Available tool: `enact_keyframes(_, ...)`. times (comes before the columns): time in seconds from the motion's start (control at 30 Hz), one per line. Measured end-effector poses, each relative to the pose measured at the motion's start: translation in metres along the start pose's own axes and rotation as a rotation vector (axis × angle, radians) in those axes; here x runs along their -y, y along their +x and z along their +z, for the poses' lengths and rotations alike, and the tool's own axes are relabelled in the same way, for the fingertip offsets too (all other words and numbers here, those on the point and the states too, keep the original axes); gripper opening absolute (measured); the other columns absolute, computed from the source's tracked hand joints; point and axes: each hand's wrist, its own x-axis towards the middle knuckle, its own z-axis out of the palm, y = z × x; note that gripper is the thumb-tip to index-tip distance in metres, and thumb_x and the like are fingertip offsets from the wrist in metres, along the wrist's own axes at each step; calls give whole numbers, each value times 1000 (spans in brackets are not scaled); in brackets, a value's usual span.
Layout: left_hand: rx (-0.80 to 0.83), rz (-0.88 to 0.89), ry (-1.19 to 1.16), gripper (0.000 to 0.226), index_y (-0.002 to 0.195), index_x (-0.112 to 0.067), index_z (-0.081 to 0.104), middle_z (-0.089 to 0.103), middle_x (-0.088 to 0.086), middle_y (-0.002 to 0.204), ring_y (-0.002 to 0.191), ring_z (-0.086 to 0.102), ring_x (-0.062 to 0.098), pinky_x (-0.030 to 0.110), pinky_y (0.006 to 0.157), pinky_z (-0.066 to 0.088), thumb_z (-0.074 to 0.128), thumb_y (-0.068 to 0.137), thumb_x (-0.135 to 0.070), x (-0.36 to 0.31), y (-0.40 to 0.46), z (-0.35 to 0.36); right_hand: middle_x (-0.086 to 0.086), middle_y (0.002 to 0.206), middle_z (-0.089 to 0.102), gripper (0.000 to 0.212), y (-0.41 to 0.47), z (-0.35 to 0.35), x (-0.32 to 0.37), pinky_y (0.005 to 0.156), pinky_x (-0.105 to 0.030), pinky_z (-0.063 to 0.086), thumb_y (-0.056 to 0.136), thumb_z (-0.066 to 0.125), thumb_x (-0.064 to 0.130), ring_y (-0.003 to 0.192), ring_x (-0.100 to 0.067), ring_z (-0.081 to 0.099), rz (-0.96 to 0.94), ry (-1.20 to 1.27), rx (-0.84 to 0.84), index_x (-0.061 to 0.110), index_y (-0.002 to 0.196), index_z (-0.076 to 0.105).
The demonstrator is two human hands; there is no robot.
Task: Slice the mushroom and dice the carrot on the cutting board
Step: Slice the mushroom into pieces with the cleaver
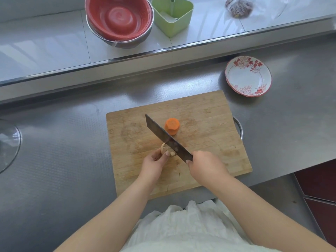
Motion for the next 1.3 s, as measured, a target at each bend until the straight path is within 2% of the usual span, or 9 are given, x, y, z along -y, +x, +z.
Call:
enact_keyframes(0.07, 6, -4, -3, 25, 113, -28, 61, 62, -15, 111, 112, 54, 10, 33, 100, 38, 66, 90, -36, 1, 1, 0, 0, 76, 58, 21, 2, 1, 0, 54, -27, 44, 98, 42, 32, 70, -23, 60, 2, -13, -1, 20, 102, 58)
enact_keyframes(0.2, 15, 16, -13, 44, 131, -17, 55, 57, -10, 118, 113, 51, 10, 34, 105, 37, 65, 91, -35, 1, 2, 1, 0, 76, 55, 21, 7, 7, 4, 54, -27, 44, 99, 42, 31, 71, -23, 59, 9, -34, 9, 18, 103, 58)
enact_keyframes(0.33, 19, 18, -18, 49, 133, -14, 54, 59, -6, 128, 115, 52, 10, 30, 101, 37, 65, 90, -34, 1, 3, 0, -1, 79, 55, 21, 8, 12, 4, 59, -29, 45, 98, 43, 32, 73, -25, 57, 16, -30, -2, 18, 103, 59)
enact_keyframes(0.5, 32, 15, -26, 39, 128, -17, 58, 62, -12, 114, 113, 54, 9, 28, 97, 37, 64, 92, -31, -2, 0, 1, -1, 79, 54, 16, 18, 21, 6, 60, -28, 44, 97, 46, 23, 74, -25, 56, 32, -28, 0, 17, 104, 60)
enact_keyframes(0.63, 39, 11, -28, 31, 123, -21, 59, 61, -21, 99, 93, 53, -7, 25, 91, 36, 63, 93, -28, -4, -2, 1, -2, 80, 56, 18, 23, 26, 4, 62, -28, 43, 97, 46, 27, 76, -25, 55, 42, 8, 4, 18, 104, 60)
enact_keyframes(0.97, 43, 50, -11, 37, 128, -14, 59, 64, -8, 119, 99, 55, -5, 17, 83, 38, 63, 93, -25, -3, -5, 1, -8, 106, 66, 24, 32, 49, 2, 71, -30, 45, 98, 45, 28, 99, -28, 62, 126, 76, 48, 14, 110, 61)
enact_keyframes(1.07, 40, 65, -32, 30, 122, -19, 58, 62, -4, 125, 99, 54, -5, 18, 85, 37, 63, 93, -23, -5, -7, 2, -10, 107, 65, 28, 33, 50, 0, 74, -32, 47, 98, 45, 31, 100, -29, 62, 124, 103, 38, 13, 113, 61)
enact_keyframes(1.2, 46, 74, -40, 53, 141, -18, 43, 54, -5, 131, 113, 50, 5, 24, 96, 37, 64, 92, -23, -7, -10, 0, -8, 99, 65, 31, 34, 47, -7, 75, -34, 54, 98, 46, 36, 90, -27, 64, 132, 173, 53, 13, 112, 60)
enact_keyframes(1.3, 68, 65, -35, 55, 141, -23, 41, 58, -12, 125, 110, 52, 1, 32, 106, 38, 65, 92, -23, -7, -10, -4, -4, 94, 65, 29, 30, 48, -16, 74, -36, 56, 97, 46, 38, 83, -23, 64, 110, 271, 41, 17, 112, 60)
